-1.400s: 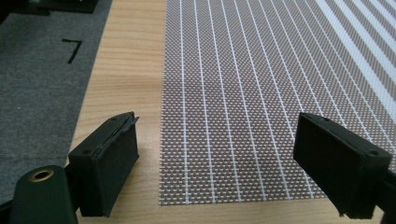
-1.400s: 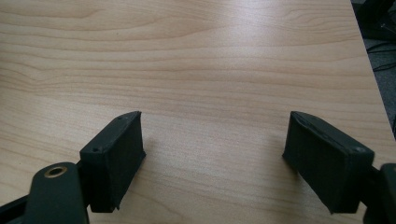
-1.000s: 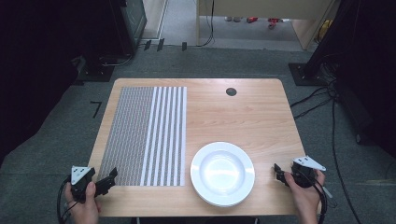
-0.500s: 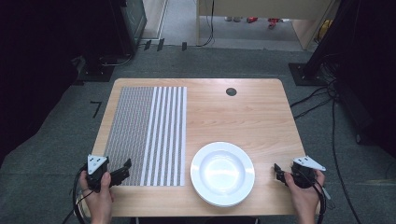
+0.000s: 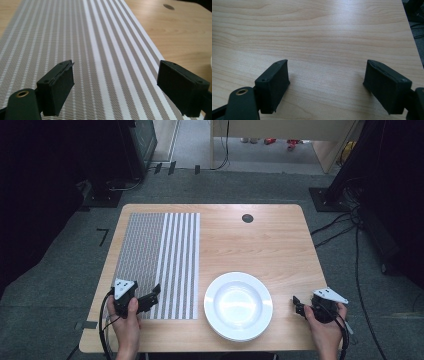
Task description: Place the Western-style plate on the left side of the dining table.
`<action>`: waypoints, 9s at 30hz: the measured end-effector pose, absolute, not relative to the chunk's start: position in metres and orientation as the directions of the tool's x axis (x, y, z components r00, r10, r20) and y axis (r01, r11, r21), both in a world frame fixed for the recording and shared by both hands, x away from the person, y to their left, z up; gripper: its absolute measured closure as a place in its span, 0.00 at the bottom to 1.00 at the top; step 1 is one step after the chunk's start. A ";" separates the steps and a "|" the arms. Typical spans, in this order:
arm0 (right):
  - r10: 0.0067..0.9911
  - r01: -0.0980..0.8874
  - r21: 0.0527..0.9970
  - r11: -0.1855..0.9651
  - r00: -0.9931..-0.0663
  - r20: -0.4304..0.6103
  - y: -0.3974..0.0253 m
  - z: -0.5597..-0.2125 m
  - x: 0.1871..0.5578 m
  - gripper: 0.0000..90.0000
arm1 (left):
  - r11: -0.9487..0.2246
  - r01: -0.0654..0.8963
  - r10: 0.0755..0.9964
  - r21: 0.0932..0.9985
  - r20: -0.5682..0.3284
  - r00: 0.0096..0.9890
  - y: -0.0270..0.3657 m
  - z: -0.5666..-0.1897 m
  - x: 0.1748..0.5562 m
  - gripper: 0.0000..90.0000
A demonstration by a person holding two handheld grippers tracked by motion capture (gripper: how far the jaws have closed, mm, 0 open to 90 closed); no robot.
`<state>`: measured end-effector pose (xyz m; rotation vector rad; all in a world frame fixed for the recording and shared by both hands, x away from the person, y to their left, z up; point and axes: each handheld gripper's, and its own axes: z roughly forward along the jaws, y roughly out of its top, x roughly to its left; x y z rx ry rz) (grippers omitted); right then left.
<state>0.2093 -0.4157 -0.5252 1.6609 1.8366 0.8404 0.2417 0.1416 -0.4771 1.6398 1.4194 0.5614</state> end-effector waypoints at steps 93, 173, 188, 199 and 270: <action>0.654 0.687 0.567 -0.455 -0.175 0.736 -0.348 -0.508 0.199 0.89 | -0.139 0.625 0.688 0.768 -0.379 0.619 0.018 -0.493 0.208 0.58; 0.674 0.515 0.723 -0.460 -0.328 0.662 -0.289 -0.465 0.201 0.87 | 0.024 0.640 0.704 0.768 -0.467 0.534 0.060 -0.446 0.213 0.76; 0.663 0.531 0.733 -0.424 -0.369 0.651 -0.228 -0.430 0.244 0.85 | 0.106 0.626 0.717 0.772 -0.496 0.490 0.125 -0.411 0.240 0.79; 0.651 0.560 0.725 -0.401 -0.382 0.656 -0.167 -0.419 0.287 0.85 | 0.186 0.616 0.735 0.766 -0.524 0.430 0.186 -0.398 0.270 0.81; 0.744 0.735 0.615 -0.284 -0.236 0.625 -0.071 -0.520 0.427 0.80 | 0.178 0.668 0.929 0.722 -0.348 0.128 0.224 -0.498 0.389 0.73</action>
